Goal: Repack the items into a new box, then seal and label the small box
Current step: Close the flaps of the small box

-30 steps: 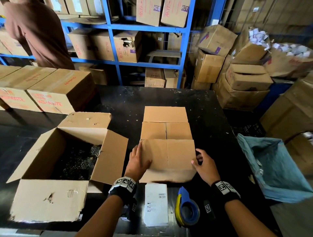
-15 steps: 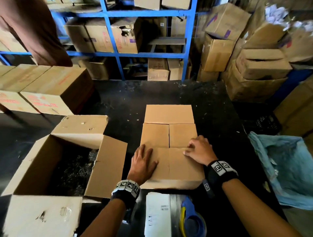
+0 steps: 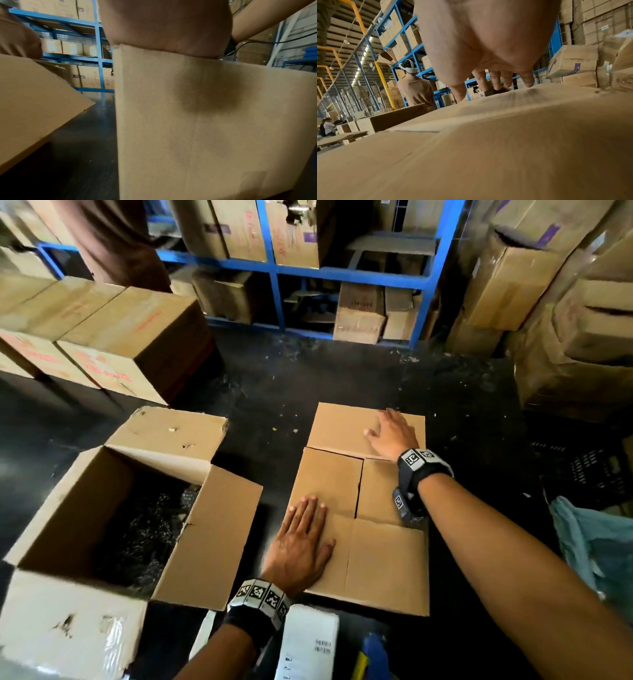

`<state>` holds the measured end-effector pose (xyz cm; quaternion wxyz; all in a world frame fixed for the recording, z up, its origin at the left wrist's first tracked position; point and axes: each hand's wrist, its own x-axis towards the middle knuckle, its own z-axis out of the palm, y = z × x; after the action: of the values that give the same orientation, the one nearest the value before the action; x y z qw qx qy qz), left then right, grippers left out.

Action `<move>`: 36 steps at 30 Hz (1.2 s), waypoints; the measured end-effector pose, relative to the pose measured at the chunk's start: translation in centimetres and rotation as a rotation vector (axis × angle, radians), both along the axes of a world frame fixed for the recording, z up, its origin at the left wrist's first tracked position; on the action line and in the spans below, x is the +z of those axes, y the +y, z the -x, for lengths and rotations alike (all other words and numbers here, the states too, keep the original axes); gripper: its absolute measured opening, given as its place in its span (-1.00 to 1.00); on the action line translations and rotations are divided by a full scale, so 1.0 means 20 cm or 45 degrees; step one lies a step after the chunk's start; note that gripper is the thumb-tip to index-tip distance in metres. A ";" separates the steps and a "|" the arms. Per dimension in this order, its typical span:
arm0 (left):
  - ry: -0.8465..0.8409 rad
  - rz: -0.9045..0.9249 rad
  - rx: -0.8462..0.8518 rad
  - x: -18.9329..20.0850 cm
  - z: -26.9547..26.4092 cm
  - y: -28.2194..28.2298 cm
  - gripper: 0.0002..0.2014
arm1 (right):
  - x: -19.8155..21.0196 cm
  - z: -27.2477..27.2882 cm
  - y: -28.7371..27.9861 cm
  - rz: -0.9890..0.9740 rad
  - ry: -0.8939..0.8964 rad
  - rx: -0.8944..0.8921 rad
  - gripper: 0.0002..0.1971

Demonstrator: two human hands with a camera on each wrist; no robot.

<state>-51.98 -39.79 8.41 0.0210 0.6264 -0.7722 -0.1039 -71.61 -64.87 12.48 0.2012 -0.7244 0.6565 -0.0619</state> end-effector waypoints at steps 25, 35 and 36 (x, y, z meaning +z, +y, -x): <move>0.108 -0.009 -0.117 0.03 -0.04 0.09 -0.34 | 0.06 0.12 0.97 0.143 0.033 0.064 -0.59; 0.036 0.049 -0.104 0.02 -0.10 0.02 -0.26 | -0.08 0.04 1.20 -0.135 0.254 0.046 -0.30; 0.012 0.008 -0.088 0.02 -0.10 0.00 -0.23 | -0.08 0.03 1.22 -0.144 0.265 0.044 -0.28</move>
<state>-49.93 -39.75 8.80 0.0230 0.5989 -0.7936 -0.1049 -72.20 -40.55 10.78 0.1735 -0.7256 0.6637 0.0542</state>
